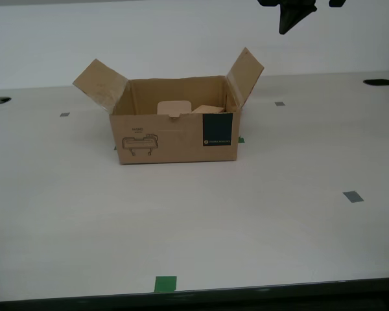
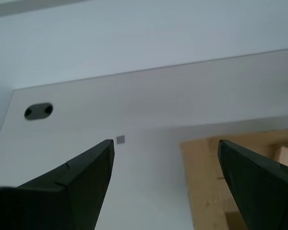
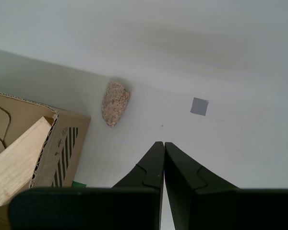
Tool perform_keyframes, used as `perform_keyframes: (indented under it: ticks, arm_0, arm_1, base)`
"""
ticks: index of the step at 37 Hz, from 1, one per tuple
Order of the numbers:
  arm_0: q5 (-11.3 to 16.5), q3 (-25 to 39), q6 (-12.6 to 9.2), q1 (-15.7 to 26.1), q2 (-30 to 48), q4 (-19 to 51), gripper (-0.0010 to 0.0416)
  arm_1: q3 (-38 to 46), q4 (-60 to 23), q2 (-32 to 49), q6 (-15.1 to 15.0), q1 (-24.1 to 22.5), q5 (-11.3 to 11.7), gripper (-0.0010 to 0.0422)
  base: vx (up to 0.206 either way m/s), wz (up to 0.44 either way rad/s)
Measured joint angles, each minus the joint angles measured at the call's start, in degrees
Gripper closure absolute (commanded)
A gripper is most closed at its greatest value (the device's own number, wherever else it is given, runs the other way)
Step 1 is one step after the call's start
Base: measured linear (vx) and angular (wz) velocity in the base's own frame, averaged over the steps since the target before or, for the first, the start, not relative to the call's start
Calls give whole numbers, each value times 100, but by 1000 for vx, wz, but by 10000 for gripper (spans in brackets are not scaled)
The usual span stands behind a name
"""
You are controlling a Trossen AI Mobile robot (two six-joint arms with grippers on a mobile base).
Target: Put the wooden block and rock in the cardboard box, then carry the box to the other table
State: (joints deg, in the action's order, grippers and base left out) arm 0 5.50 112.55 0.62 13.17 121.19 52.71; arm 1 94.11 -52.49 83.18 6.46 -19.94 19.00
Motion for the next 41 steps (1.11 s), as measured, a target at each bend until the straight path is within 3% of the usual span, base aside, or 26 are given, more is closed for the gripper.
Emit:
perform_keyframes:
  ticks: [13,18,23,30,33,38,41]
  arm_0:
    - [0,0,-44,0,0,0,400]
    - [0,50,-153,0,0,0,367]
    - [0,254,-271,2,0,-2,307]
    - [2,612,-302,0,0,13,201]
    - [17,673,-339,4,0,22,150]
    - [492,658,-389,7,0,22,75]
    - [634,654,-479,15,20,0,42]
  arm_1:
    - [-898,42,0,7,518,-4,119]
    - [-1392,116,0,48,658,-2,119]
    - [-1864,212,0,85,673,-50,119]
    - [-2420,424,0,337,682,-612,119]
    - [-2592,505,0,393,684,-693,119]
    - [-2726,586,0,398,686,-693,119]
    - [-2728,643,0,398,693,-682,119]
  base:
    - [0,0]
    - [0,0]
    - [0,0]
    - [0,0]
    - [0,0]
    - [0,0]
    - [0,0]
